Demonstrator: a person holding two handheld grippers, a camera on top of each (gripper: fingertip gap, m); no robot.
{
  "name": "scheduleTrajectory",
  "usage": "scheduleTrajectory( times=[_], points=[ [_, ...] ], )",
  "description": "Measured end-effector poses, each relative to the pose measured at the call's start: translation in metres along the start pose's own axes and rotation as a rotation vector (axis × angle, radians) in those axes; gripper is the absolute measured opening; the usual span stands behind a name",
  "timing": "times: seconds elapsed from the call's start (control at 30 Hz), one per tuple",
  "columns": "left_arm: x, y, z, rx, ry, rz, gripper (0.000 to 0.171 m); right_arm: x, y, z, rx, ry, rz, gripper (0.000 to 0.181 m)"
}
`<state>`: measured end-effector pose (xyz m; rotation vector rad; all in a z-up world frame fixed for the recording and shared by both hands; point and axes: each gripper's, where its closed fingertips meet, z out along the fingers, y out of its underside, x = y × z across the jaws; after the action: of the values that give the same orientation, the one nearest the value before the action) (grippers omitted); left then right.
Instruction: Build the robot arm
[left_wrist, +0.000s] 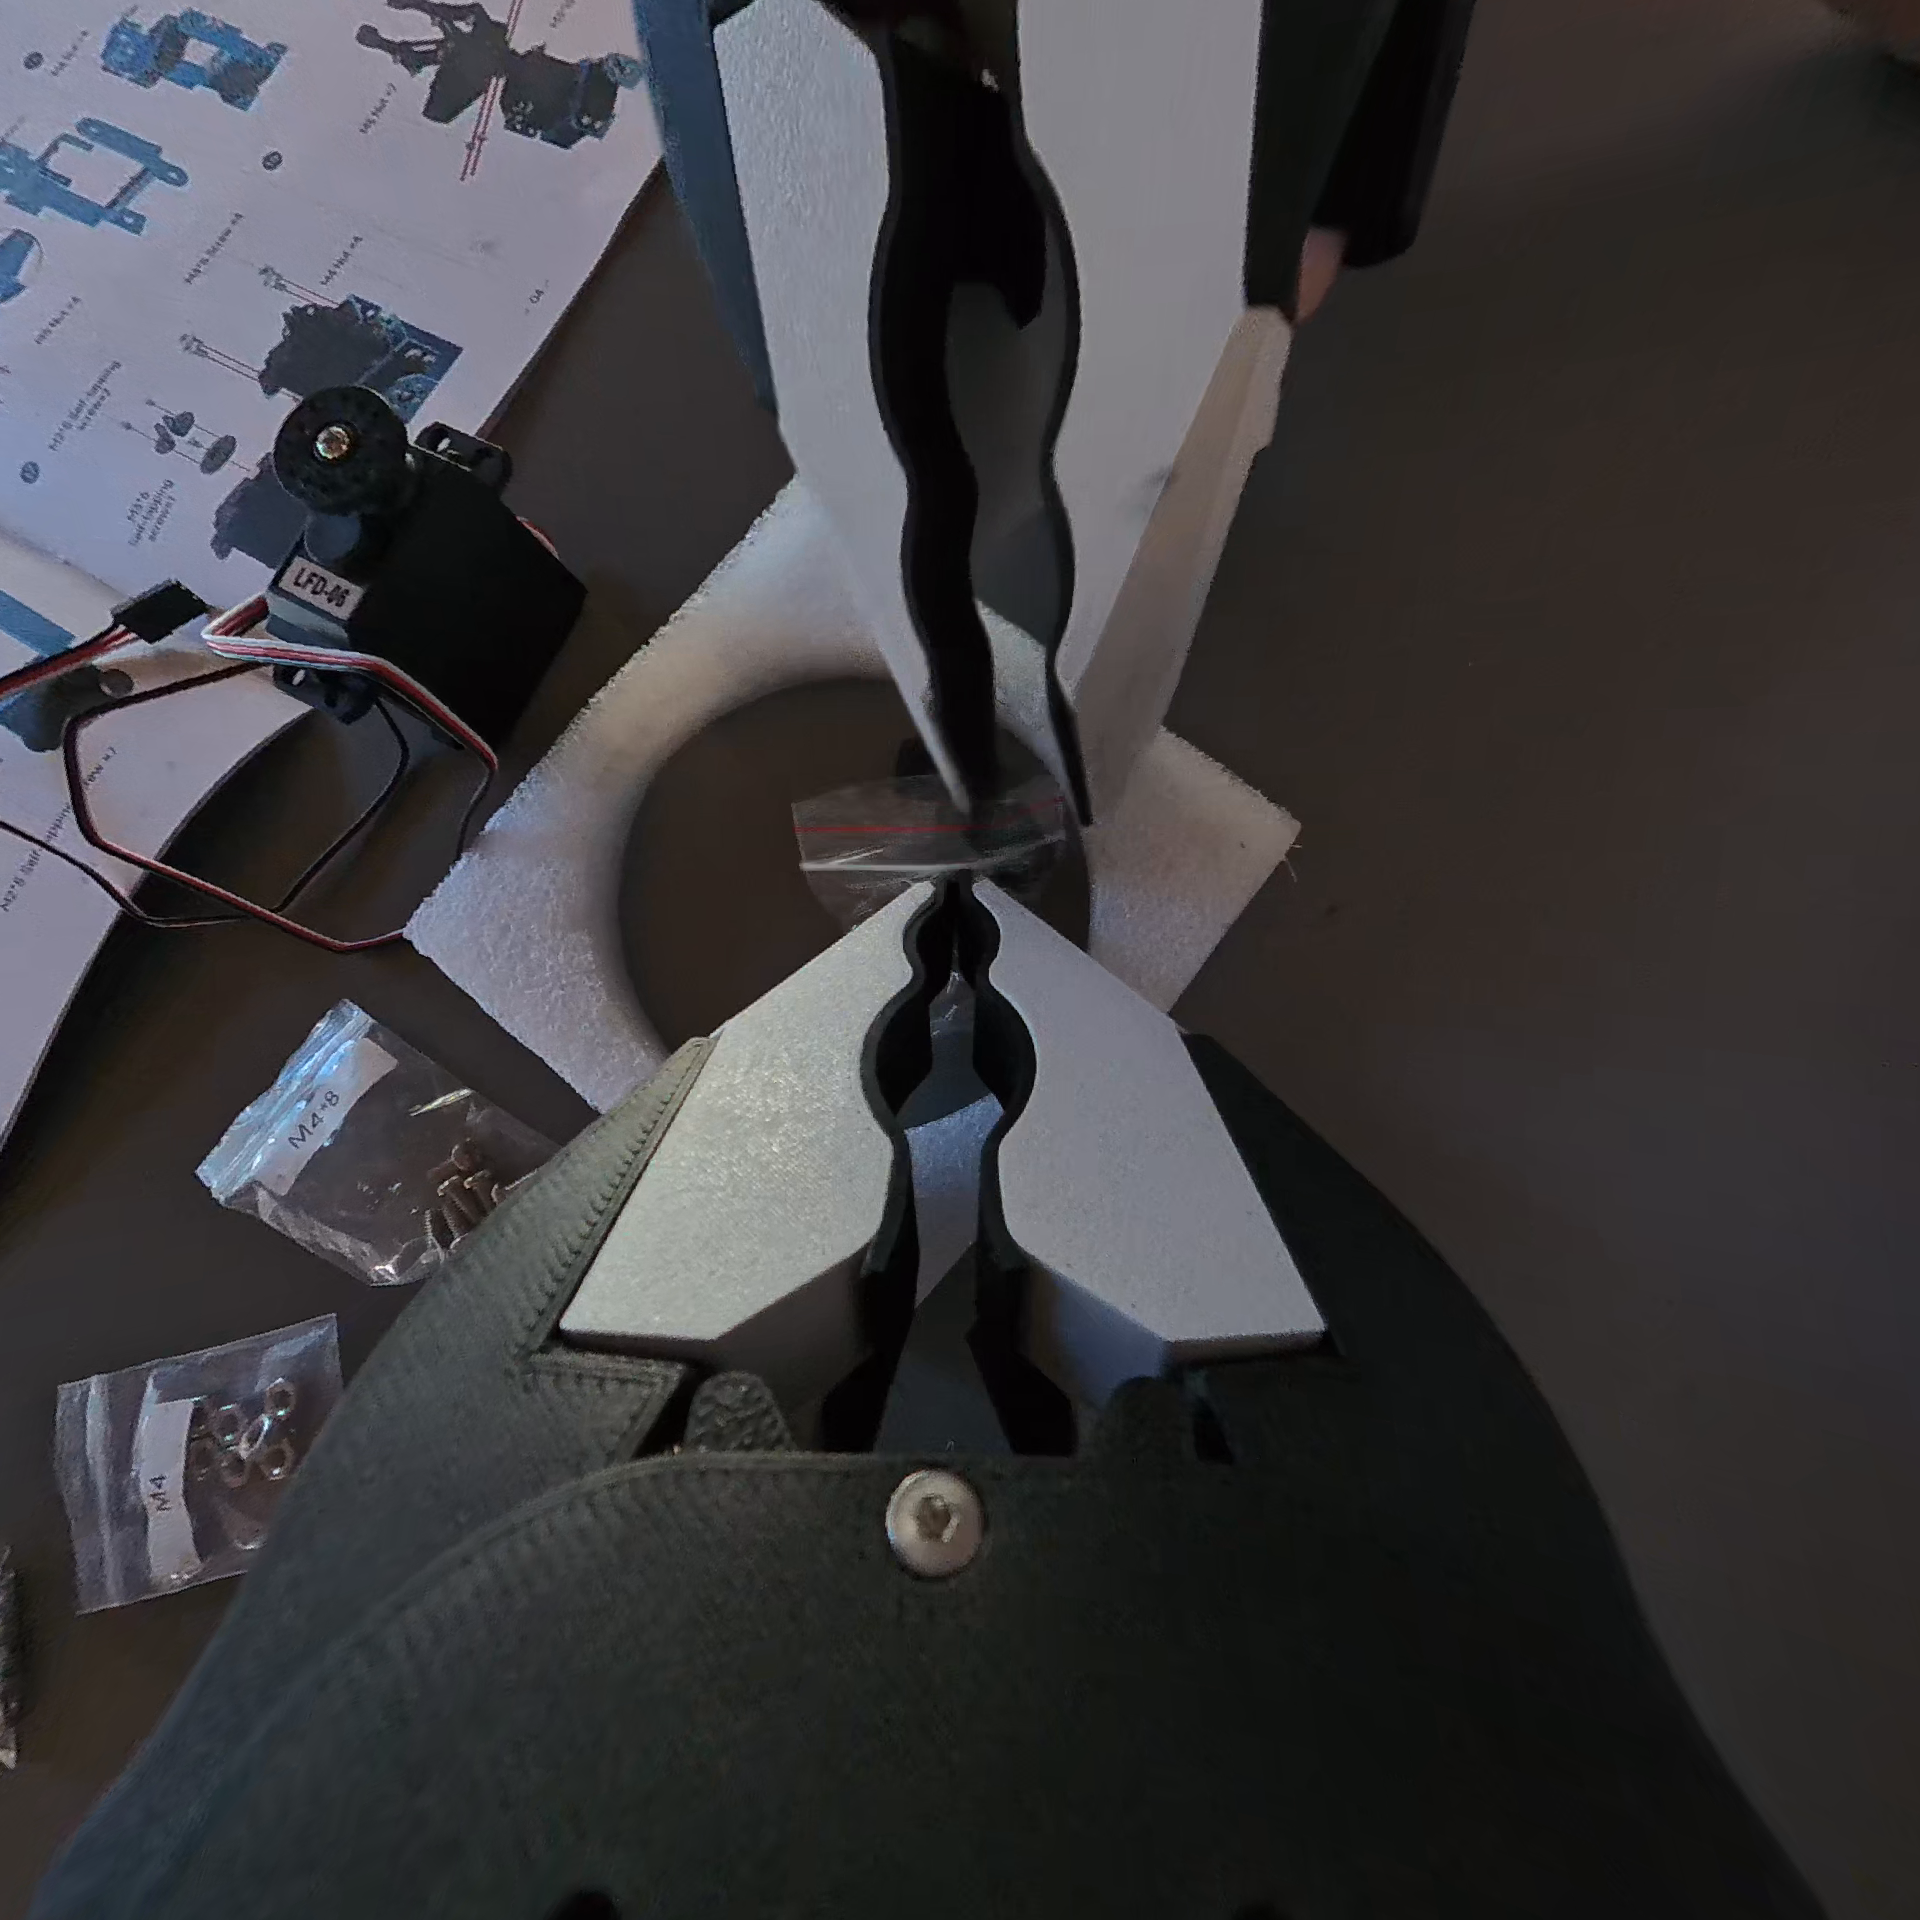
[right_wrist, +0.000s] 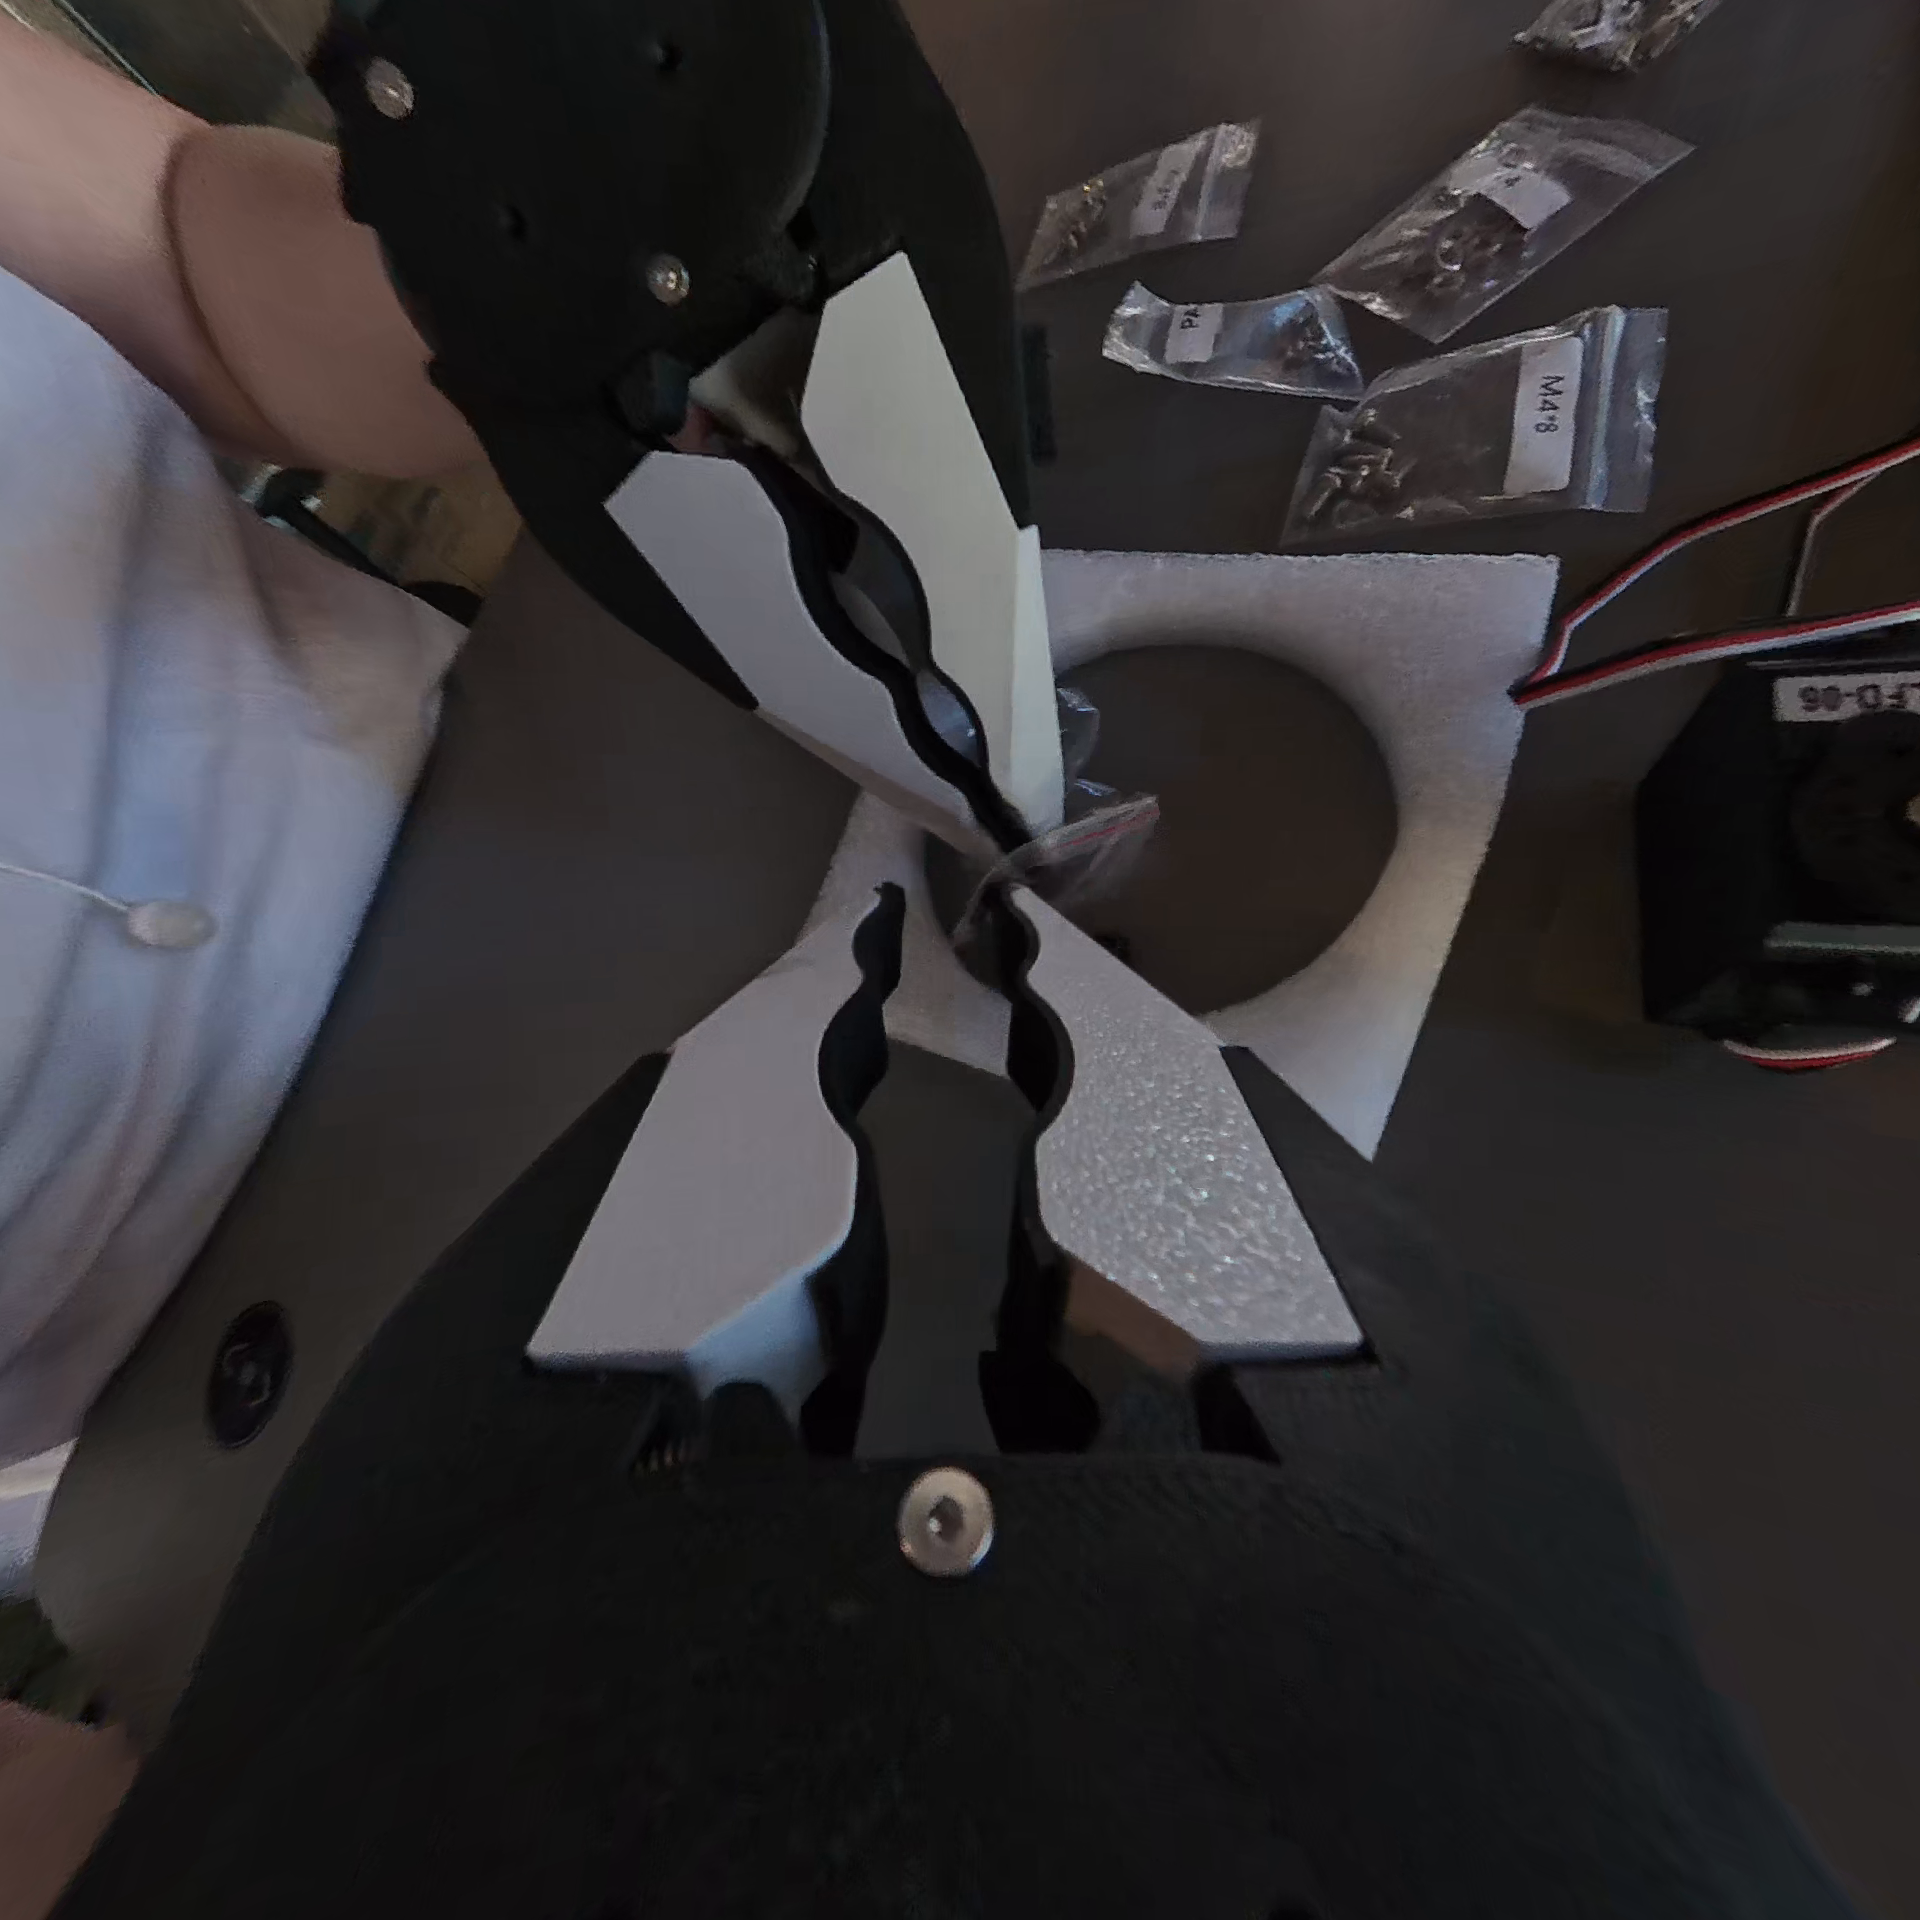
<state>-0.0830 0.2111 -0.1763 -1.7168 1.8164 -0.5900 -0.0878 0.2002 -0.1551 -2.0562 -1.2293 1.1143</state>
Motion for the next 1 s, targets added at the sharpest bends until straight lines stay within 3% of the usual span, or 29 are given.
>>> scheduleTrajectory(
  times=[0.2, 0.4, 0.77, 1.0],
  points=[
    [0.0, 0.0, 0.0, 0.005, 0.001, -0.003, 0.0, 0.002, 0.0, -0.005, 0.021, -0.027, 0.019, 0.011],
    [0.0, 0.0, 0.0, 0.007, 0.001, -0.003, 0.0, 0.006, 0.01, -0.004, -0.063, -0.047, 0.028, 0.0],
    [0.0, 0.0, 0.0, 0.011, -0.004, 0.005, 0.0, 0.031, 0.008, -0.011, -0.096, 0.119, -0.118, 0.0],
    [0.0, 0.0, 0.0, 0.014, -0.003, 0.002, 0.0, 0.027, 0.004, -0.002, -0.076, 0.087, -0.086, 0.011]
  ],
)
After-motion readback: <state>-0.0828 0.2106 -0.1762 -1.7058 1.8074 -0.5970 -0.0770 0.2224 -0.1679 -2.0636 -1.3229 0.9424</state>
